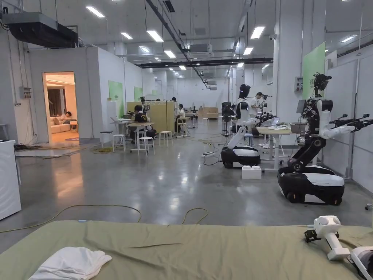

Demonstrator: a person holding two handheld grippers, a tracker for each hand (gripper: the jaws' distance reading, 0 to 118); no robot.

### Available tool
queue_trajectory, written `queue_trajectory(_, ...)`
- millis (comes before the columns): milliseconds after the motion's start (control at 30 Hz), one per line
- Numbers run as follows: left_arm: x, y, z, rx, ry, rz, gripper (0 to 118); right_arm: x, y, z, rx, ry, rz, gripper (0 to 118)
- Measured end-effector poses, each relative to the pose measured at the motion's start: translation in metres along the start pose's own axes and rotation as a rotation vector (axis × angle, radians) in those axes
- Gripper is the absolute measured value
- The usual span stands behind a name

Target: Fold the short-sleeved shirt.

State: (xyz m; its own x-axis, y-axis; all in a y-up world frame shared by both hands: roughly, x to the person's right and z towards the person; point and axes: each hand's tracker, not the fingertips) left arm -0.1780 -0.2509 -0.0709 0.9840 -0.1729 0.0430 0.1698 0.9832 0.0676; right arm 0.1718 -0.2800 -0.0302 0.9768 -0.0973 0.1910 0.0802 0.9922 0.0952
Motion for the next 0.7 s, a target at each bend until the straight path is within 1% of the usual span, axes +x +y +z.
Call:
queue_trajectory(33, -0.002, 0.000, 0.003, 0.007, -0.017, 0.036, 3, 0.003, 0.000, -0.001, -0.039, 0.027, -0.019, 0)
queue_trajectory(67, -0.010, -0.002, 0.007, 0.021, -0.080, 0.123, 3, 0.005, 0.000, 0.000, -0.072, 0.042, -0.022, 0)
queue_trajectory(100, -0.017, -0.002, 0.007, 0.035, -0.134, 0.230, 3, 0.007, -0.002, 0.001, -0.050, 0.068, -0.024, 0)
queue_trajectory(133, -0.020, 0.000, 0.004, 0.018, -0.135, 0.284, 3, 0.005, -0.003, 0.001, -0.049, 0.037, -0.006, 0)
queue_trajectory(167, -0.021, 0.001, 0.000, 0.001, -0.112, 0.276, 3, 0.003, -0.001, 0.001, -0.064, -0.007, 0.062, 0)
queue_trajectory(200, -0.023, 0.003, -0.002, -0.004, -0.102, 0.247, 3, 0.001, -0.001, 0.001, -0.061, 0.004, 0.100, 0)
queue_trajectory(267, -0.024, 0.003, -0.008, -0.024, -0.066, 0.216, 3, -0.003, 0.000, 0.004, -0.038, -0.003, 0.163, 0)
queue_trajectory(300, -0.028, 0.003, -0.009, -0.029, -0.070, 0.227, 3, -0.007, 0.000, 0.004, -0.040, -0.002, 0.182, 0)
queue_trajectory(367, -0.033, 0.001, -0.010, -0.038, -0.087, 0.264, 3, -0.007, 0.000, 0.004, -0.034, 0.012, 0.182, 0)
queue_trajectory(400, -0.036, 0.000, -0.011, -0.037, -0.107, 0.270, 3, -0.006, 0.000, 0.003, -0.035, 0.034, 0.179, 0)
queue_trajectory(467, -0.035, -0.002, -0.009, -0.032, -0.113, 0.245, 3, -0.006, 0.000, 0.002, -0.047, 0.031, 0.181, 0)
queue_trajectory(533, -0.033, -0.001, -0.010, -0.057, -0.086, 0.202, 3, -0.008, 0.000, 0.001, -0.060, 0.030, 0.208, 0)
queue_trajectory(633, -0.031, -0.001, -0.009, -0.074, -0.088, 0.176, 3, -0.011, -0.001, 0.006, -0.059, 0.023, 0.280, 0)
queue_trajectory(700, -0.028, -0.002, -0.009, -0.089, -0.081, 0.139, 3, -0.014, -0.004, 0.009, -0.049, -0.002, 0.375, 0)
